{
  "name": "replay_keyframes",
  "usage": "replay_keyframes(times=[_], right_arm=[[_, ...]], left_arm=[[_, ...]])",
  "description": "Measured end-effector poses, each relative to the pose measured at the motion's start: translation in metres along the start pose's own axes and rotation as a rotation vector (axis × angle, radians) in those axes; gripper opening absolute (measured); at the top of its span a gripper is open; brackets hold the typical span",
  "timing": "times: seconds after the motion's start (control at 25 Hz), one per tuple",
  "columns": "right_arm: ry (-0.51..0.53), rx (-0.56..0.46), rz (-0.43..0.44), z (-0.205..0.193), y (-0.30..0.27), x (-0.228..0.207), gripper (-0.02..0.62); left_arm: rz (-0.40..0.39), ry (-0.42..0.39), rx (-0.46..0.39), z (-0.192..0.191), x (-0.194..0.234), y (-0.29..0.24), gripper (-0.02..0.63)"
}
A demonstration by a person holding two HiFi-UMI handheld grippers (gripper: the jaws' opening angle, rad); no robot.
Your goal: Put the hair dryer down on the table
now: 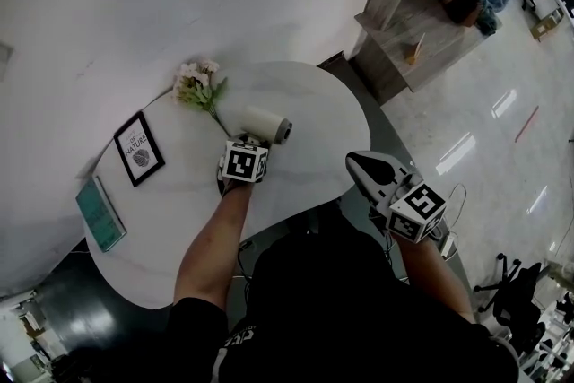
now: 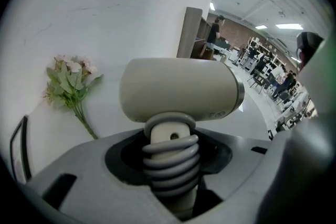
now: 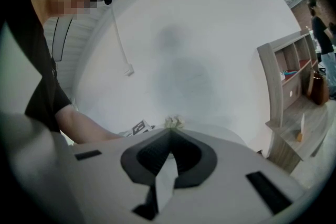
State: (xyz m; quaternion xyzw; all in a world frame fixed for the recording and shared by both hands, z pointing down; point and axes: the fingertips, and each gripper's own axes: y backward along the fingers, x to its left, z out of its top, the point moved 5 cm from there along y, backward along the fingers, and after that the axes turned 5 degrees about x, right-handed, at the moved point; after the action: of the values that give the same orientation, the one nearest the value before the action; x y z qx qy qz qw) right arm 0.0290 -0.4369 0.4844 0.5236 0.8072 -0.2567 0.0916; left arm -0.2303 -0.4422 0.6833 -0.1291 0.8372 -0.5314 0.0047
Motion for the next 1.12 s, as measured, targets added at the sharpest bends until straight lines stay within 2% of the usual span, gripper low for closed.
replay_keyframes(times=[0.16,0.44,0.6,0.84,1.0,1.12], right_arm=[[-0.008,-0.022,0.024,-0.001,0.000,0.000,0.006],[-0.007,-0.026,0.030,-0.001,0.003,0.002,0.006],[0.026,0.007,0.003,-0.004,0.008,-0.001,0.006],[0.051,0.005,0.017,0.004,0.024,-0.003,0.006],[0.075,-0.001,0.050,0.014,0.027,-0.011,0.006],[0.097,0.001,0.095,0.023,0.020,-0.015,0.006]], left_arm=[[0.008,-0.043,0.015,-0.001,-0.003,-0.001,0.218],[0.027,-0.053,0.046,0.003,-0.002,0.002,0.225],[0.019,-0.057,0.043,0.002,-0.001,0.002,0.229],[0.050,-0.053,0.044,0.004,-0.005,0.017,0.267],[0.079,0.001,-0.024,0.008,-0.004,0.041,0.268],[0.104,0.056,-0.172,0.015,-0.002,0.068,0.268]])
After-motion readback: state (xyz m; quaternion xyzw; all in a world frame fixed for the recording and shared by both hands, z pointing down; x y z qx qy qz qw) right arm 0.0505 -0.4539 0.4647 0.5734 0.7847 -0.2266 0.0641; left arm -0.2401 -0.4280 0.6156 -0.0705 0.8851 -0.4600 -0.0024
